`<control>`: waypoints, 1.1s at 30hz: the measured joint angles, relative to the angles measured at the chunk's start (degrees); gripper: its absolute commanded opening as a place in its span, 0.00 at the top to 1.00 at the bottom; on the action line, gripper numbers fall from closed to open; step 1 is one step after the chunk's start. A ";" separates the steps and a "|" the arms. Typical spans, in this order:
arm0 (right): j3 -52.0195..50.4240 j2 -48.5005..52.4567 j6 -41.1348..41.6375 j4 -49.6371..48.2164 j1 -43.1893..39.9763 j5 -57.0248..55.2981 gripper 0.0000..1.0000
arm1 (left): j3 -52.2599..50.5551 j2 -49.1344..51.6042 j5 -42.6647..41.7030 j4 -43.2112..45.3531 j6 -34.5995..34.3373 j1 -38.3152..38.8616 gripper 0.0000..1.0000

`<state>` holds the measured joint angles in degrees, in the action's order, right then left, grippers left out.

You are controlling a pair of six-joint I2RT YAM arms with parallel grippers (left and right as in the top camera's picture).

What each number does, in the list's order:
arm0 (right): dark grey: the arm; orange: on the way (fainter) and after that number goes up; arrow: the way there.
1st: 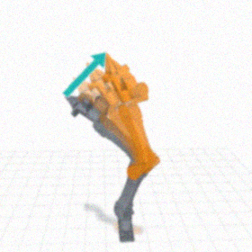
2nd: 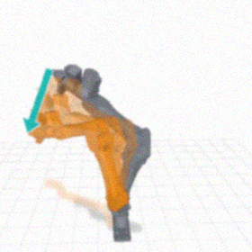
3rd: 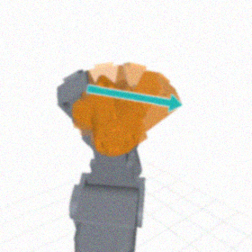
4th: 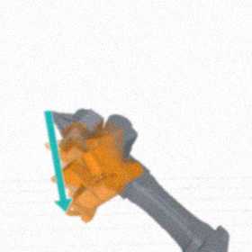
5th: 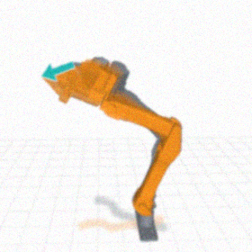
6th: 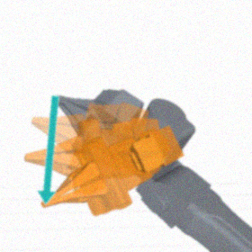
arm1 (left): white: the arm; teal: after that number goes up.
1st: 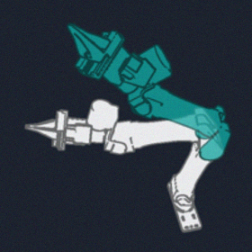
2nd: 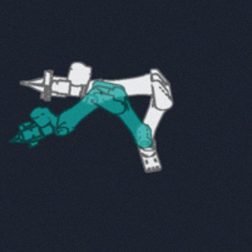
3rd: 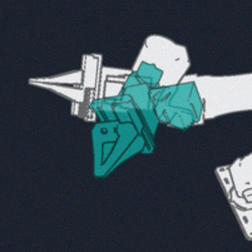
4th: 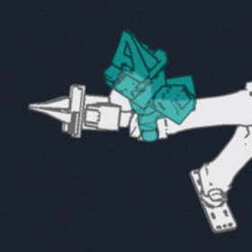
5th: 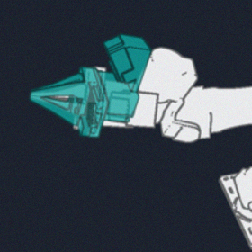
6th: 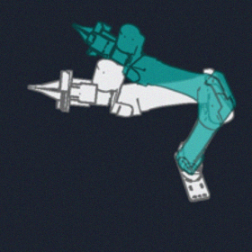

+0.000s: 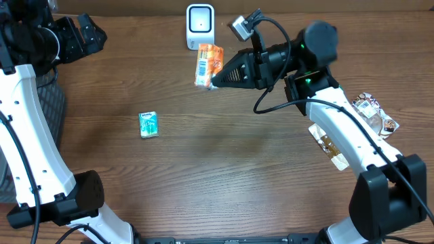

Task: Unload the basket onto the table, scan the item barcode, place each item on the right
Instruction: 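Lift the orange box and carry it up toward the white scanner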

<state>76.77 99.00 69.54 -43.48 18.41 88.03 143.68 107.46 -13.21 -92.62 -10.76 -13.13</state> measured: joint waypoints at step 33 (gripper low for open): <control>-0.02 11.26 -20.72 42.25 1.22 -6.12 0.96 | 0.00 0.00 0.00 0.02 0.00 0.00 0.01</control>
<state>76.75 110.26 48.82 -1.23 19.64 81.91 143.68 107.46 -13.21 -92.60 -10.76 -13.13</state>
